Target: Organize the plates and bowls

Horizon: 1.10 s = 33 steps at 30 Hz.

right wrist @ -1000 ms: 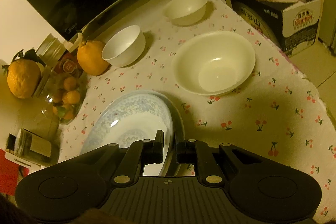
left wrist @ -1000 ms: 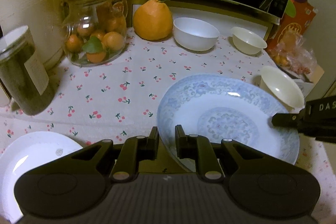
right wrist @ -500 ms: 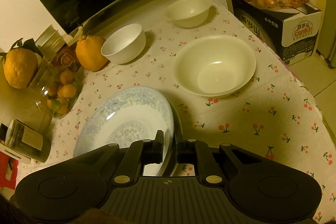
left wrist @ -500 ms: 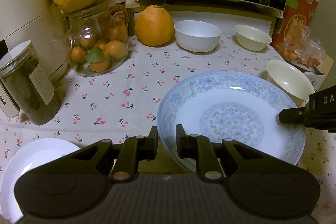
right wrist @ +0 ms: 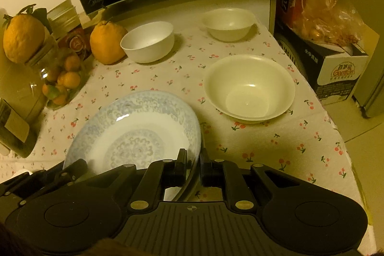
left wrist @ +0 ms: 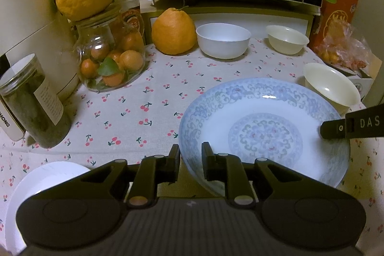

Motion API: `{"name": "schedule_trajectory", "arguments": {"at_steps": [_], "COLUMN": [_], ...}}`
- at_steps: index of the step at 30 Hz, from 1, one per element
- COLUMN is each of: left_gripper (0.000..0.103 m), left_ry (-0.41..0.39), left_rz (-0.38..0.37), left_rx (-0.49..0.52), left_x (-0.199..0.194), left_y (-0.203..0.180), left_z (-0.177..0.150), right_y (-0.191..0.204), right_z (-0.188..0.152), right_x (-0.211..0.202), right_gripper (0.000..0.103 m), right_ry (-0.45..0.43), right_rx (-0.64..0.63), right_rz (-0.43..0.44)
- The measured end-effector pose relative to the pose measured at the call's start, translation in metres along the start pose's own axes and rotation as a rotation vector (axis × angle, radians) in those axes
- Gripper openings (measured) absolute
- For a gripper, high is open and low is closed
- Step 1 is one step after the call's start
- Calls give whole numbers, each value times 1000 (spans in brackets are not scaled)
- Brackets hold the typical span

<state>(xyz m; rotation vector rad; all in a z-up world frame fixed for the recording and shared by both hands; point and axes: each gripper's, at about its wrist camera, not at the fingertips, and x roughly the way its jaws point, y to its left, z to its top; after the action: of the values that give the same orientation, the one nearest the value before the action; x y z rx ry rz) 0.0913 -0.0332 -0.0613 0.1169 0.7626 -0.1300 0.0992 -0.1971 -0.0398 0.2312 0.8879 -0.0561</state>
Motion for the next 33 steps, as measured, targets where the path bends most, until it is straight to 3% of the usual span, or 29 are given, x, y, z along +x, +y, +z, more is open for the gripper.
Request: {"name": "schedule_trajectory", "arguments": {"at_steps": [8,19,33], "left_gripper": [17,17,24], "left_ry": [-9,1,50], "left_rz": [12,-2,-83], "left_rx": [36,48,10], "left_x": [-2,-2,-1], "left_y": [-4,-2,7], "left_z": [-2,-2,1], "right_y": [6,-9,-24], "right_z": [-1,3,8], "right_x": [1,3,0], "right_gripper": [12,9,13], "right_ry": [0,39,56], "right_rx": [-35,59,139], "right_rz": [-27,14,84]}}
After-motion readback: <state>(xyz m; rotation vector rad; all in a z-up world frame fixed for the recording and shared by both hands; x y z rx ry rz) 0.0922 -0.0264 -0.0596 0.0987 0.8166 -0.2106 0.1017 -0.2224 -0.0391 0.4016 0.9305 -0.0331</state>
